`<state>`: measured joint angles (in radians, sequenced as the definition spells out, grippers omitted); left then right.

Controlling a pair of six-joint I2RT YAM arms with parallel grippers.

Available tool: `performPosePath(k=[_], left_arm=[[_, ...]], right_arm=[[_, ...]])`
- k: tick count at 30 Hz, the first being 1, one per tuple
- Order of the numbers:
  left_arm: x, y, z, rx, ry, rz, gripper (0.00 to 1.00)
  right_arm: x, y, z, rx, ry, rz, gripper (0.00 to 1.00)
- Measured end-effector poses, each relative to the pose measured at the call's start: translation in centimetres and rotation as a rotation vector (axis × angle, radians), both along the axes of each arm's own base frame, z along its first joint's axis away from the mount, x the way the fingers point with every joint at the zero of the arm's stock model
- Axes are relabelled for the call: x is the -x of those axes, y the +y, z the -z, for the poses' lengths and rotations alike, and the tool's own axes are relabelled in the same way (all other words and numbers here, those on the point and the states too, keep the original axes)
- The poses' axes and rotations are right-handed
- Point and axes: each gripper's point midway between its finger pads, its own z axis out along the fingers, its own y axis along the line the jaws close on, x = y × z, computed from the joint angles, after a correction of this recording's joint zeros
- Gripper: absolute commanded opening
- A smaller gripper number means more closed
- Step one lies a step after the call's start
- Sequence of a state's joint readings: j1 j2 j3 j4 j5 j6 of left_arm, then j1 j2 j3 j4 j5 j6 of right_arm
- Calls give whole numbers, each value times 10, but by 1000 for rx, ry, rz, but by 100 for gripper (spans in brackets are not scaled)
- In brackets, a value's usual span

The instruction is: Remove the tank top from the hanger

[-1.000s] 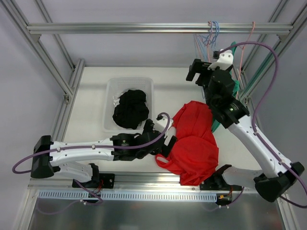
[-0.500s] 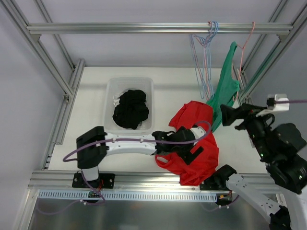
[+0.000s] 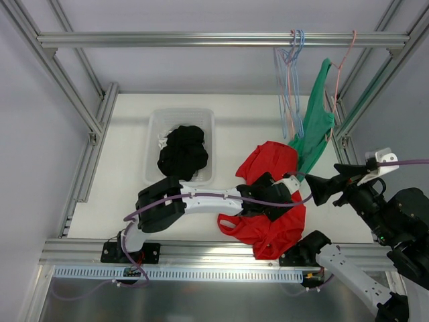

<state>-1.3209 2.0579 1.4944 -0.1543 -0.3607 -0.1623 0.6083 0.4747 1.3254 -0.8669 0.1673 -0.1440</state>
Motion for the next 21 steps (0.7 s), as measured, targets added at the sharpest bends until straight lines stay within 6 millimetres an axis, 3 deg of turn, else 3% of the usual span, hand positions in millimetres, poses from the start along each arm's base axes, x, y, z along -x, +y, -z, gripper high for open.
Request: performPosePath(k=[5, 11, 14, 15, 17, 18, 19, 21], left_arm=[[-19, 8, -2, -47, -101, -41, 99], [-38, 0, 27, -96, -103, -40, 99], [-38, -9, 28, -62, -63, -14, 95], [-36, -9, 30, -53, -42, -8, 88], [-31, -13, 35, -15, 24, 11, 55], [-28, -13, 37, -3, 45, 17, 35], [-23, -14, 39, 18, 79, 25, 4], [-13, -12, 41, 43, 119, 40, 0]], right_arm=[[2, -2, 3, 16, -3, -3, 100], [2, 0, 8, 31, 7, -19, 99], [4, 2, 8, 30, 7, -31, 99], [5, 3, 8, 28, 6, -35, 100], [7, 3, 7, 23, 0, -45, 99], [9, 3, 6, 18, -6, -50, 100], [11, 2, 5, 12, -12, -55, 100], [16, 0, 2, -1, -29, -62, 100]])
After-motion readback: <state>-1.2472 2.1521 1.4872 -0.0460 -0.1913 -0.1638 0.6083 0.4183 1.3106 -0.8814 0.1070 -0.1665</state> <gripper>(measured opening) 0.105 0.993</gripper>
